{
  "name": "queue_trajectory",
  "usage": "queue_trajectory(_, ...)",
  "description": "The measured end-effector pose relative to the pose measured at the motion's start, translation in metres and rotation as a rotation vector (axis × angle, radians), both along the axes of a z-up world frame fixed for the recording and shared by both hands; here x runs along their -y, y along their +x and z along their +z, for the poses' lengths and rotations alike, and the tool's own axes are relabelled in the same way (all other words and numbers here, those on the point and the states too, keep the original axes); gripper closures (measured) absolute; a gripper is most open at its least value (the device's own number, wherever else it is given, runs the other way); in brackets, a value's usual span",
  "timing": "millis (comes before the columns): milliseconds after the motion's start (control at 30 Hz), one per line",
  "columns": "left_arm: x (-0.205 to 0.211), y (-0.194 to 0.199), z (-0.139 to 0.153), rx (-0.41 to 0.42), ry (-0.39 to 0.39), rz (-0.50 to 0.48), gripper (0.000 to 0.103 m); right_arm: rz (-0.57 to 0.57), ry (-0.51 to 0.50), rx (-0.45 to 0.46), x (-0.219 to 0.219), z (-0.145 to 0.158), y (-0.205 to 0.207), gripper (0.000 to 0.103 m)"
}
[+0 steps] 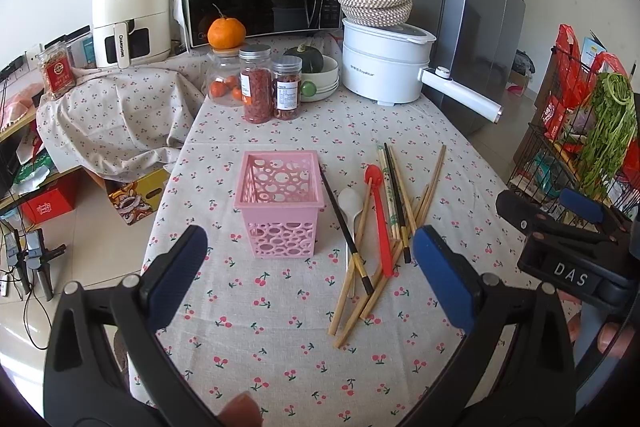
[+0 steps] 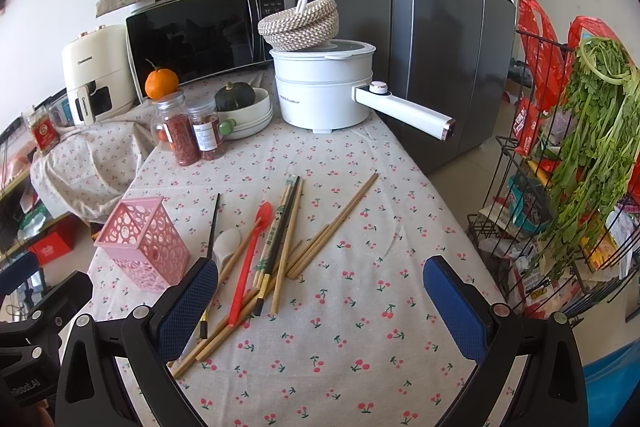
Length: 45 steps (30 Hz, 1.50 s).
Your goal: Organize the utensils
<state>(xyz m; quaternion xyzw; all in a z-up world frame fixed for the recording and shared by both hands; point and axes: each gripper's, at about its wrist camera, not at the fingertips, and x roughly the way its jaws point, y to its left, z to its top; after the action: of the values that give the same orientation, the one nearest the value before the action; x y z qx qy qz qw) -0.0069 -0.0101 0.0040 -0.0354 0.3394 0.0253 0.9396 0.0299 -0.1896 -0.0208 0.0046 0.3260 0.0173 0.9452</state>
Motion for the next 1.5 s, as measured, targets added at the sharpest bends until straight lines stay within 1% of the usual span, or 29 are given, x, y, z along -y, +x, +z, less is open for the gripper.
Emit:
queue_trajectory(1167, 0.0, 0.001, -0.004, -0.011, 0.006, 0.0, 0.001, 0.001, 0.004, -0.007, -0.002, -0.003, 0.0, 0.0)
queue_trajectory(1400, -0.004, 0.011, -0.002, -0.063, 0.097, 0.006, 0.001, -0.029, 0.02, -0.028, 0.01, 0.001, 0.008, 0.0)
queue_trajectory(1500, -0.006, 0.023, 0.007, -0.133, 0.096, -0.039, 0.001, -0.035, 0.028, -0.055, 0.015, 0.007, 0.016, 0.0)
